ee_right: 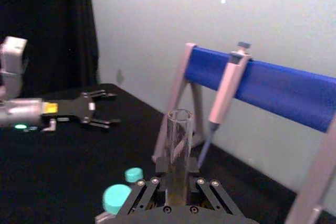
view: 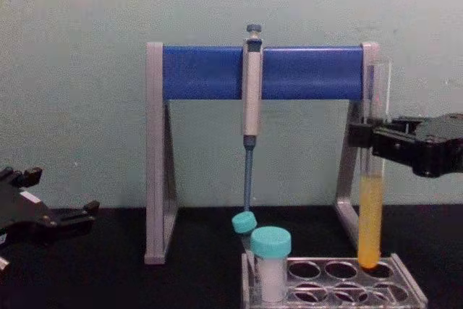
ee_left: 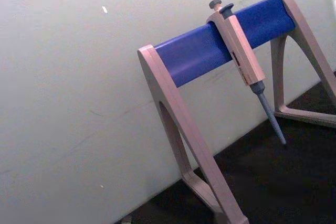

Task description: Pick up the test tube from the test tube rack, shake it, then place it back into the test tube rack.

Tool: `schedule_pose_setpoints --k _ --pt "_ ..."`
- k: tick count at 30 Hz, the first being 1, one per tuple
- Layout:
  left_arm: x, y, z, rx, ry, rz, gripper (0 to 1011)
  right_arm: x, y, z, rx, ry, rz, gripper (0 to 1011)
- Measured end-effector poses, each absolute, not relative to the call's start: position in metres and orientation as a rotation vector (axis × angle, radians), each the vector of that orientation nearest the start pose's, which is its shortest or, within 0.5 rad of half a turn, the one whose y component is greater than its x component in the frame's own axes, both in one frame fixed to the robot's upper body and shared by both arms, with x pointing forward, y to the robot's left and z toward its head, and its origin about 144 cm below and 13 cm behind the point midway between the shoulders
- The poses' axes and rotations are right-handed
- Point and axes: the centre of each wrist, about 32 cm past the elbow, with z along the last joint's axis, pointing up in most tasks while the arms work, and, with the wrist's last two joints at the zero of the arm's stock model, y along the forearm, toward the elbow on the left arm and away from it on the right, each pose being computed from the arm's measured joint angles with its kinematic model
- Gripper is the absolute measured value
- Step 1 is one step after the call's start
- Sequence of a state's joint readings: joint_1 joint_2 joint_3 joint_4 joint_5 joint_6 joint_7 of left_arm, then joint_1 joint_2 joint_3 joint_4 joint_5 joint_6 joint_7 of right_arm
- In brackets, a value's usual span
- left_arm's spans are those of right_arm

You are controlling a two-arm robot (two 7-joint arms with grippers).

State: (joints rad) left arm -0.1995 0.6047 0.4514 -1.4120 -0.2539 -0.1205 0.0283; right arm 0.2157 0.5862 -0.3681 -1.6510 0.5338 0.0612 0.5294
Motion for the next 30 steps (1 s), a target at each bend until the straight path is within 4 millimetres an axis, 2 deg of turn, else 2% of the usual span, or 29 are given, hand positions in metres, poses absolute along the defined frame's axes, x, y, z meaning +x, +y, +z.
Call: schedule_pose_setpoints --k 6,11,19,30 --pt "0.489 0.31 1.14 0.304 -0.285 1.248 1010 0.494 -0.275 1.218 -0.034 -0.034 -0.642 232" --pt "0.489 0.31 1.14 0.304 -0.285 1.248 1010 0.503 -0.268 1.212 0.012 -0.028 -0.638 232" --pt "0.489 0.31 1.14 0.304 -0.285 1.248 1010 0.52 -0.261 1.204 0.061 -0.048 -0.706 232" --pt "0.489 0.31 1.14 0.304 -0.285 1.248 1010 0.523 -0.264 1.204 0.055 -0.062 -0.765 232"
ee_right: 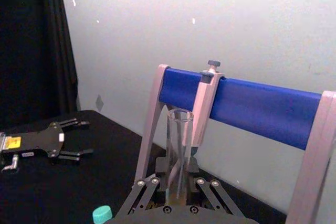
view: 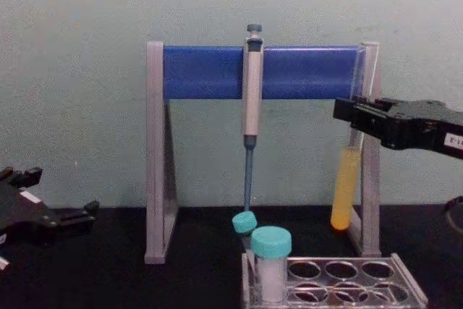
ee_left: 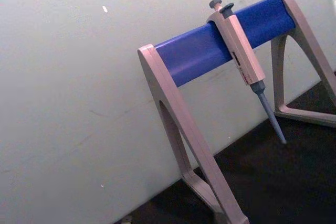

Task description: Pick up the test tube from the test tube rack, shake it, then place it back into the test tube rack.

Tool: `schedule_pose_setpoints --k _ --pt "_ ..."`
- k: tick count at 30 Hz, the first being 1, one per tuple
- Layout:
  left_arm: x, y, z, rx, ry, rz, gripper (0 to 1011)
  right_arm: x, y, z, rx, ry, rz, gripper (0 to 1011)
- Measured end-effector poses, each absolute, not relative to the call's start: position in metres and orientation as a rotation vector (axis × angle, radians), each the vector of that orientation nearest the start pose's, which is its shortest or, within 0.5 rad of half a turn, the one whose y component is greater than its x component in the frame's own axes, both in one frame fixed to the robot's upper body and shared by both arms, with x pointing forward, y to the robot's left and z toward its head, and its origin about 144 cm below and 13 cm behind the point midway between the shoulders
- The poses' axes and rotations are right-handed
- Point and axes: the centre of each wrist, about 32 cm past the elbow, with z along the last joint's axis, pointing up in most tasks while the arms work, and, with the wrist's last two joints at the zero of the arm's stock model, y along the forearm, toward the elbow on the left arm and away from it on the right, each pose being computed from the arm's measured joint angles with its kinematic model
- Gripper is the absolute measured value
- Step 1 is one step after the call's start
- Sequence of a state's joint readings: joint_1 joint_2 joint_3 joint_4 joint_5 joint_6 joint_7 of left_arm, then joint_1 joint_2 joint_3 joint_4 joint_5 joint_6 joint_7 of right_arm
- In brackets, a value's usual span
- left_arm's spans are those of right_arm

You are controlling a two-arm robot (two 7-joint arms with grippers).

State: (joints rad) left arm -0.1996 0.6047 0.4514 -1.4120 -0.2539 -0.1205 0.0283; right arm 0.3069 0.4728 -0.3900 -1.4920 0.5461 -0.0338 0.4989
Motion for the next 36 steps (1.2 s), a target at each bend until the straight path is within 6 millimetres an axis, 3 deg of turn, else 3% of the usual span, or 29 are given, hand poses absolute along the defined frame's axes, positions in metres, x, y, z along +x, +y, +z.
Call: schedule_pose_setpoints --k 28,36 --pt "0.4886 0.3097 1.1398 0.305 -0.285 1.248 1010 0.5232 -0.2634 1.2054 0.045 -0.066 -0.758 232" --pt "0.4886 0.3097 1.1398 0.304 -0.285 1.248 1010 0.5139 -0.2721 1.2083 0.015 -0.075 -0.79 232"
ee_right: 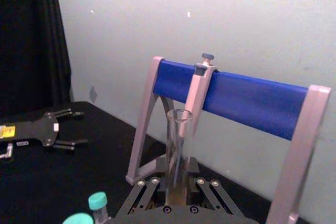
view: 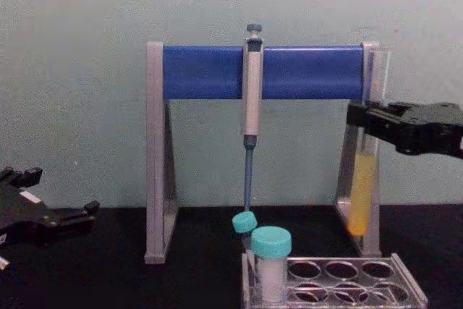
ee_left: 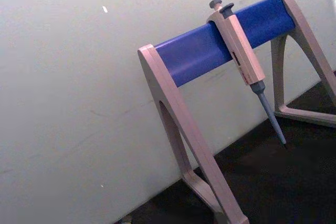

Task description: Pick up the test tube from the test tube rack, shake it, then place it back into the test tube rack.

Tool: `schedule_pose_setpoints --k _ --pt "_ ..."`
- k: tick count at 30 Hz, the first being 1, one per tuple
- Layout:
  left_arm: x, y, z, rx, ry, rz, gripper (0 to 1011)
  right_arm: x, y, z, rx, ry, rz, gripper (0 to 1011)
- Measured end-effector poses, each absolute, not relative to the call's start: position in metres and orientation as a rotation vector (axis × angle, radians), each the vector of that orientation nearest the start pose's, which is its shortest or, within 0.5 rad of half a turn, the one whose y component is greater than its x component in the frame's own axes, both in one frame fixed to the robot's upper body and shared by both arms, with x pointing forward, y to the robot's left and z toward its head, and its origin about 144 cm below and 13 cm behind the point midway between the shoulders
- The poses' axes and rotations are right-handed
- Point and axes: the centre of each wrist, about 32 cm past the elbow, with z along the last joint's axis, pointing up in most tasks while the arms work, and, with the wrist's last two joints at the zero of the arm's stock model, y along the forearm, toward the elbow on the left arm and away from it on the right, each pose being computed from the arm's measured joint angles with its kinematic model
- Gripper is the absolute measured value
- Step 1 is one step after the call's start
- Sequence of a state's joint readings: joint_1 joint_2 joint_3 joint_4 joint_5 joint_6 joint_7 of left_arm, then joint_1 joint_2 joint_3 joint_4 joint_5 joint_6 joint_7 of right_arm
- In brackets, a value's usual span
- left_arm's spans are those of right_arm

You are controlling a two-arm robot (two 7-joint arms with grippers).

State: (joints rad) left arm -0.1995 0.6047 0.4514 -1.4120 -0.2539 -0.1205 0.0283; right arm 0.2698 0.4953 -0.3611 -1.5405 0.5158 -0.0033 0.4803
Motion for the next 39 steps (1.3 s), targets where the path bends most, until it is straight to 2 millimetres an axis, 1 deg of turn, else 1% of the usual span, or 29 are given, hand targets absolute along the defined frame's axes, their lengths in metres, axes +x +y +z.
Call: schedule_pose_setpoints --k 2,7,11,15,21,28,34,39 --pt "0.489 0.31 1.14 0.304 -0.285 1.248 1009 0.51 -0.274 1.209 0.008 -0.074 -0.795 232" --pt "0.489 0.31 1.14 0.304 -0.285 1.248 1010 0.494 -0.279 1.212 -0.019 -0.067 -0.794 232" --pt "0.489 0.31 1.14 0.305 -0.285 1.248 1010 0.483 -0.278 1.213 -0.03 -0.044 -0.769 232" --pt "0.489 0.31 1.14 0.304 -0.285 1.248 1010 0.481 -0.272 1.213 -0.025 -0.031 -0.731 232" --pt "0.489 0.31 1.14 0.304 -0.285 1.248 1009 0.489 -0.261 1.212 -0.009 -0.02 -0.676 232" --pt "0.489 0.31 1.14 0.304 -0.285 1.248 1010 0.511 -0.251 1.211 0.02 -0.033 -0.654 232" --pt "0.489 0.31 1.14 0.304 -0.285 1.248 1010 0.524 -0.252 1.21 0.028 -0.045 -0.678 232" --pt "0.489 0.31 1.14 0.304 -0.285 1.248 1009 0.526 -0.258 1.211 0.025 -0.05 -0.712 232"
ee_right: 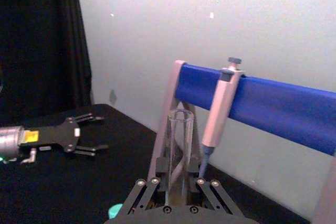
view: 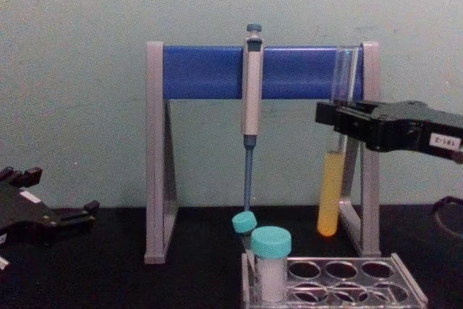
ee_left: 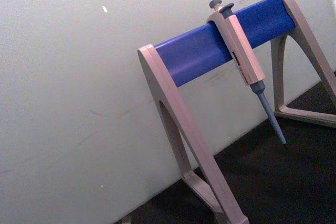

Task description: Pick up the test tube from the test tube rack, shake it, then place it back into the test tube rack.

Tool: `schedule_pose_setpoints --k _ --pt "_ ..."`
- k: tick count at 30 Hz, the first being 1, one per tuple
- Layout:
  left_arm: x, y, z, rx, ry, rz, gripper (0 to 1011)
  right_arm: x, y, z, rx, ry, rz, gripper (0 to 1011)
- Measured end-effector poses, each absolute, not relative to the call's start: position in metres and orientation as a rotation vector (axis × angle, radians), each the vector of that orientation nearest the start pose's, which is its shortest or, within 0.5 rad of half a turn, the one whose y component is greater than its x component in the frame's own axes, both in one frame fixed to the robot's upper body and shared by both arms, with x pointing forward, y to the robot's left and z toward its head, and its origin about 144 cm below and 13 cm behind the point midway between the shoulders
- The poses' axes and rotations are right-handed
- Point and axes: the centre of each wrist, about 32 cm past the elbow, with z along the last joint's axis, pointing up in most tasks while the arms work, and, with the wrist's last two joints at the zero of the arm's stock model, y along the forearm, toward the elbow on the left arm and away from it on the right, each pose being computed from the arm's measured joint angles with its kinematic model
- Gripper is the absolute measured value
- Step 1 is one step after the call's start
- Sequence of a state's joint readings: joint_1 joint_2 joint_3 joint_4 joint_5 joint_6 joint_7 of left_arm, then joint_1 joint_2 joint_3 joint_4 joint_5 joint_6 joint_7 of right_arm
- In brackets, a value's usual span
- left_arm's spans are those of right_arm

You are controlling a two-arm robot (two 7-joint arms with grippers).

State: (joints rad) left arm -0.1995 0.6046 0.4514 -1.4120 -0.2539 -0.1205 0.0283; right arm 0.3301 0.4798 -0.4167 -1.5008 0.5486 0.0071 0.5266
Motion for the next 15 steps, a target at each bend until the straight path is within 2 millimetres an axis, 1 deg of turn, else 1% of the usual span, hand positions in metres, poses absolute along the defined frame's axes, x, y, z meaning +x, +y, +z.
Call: schedule_pose_setpoints --k 5,15 --pt "0.4886 0.3097 1.1398 0.304 -0.285 1.248 1010 0.5245 -0.2622 1.2101 0.023 -0.05 -0.729 232" --pt "0.4886 0.3097 1.1398 0.304 -0.285 1.248 1010 0.5232 -0.2631 1.2101 0.026 -0.05 -0.736 232"
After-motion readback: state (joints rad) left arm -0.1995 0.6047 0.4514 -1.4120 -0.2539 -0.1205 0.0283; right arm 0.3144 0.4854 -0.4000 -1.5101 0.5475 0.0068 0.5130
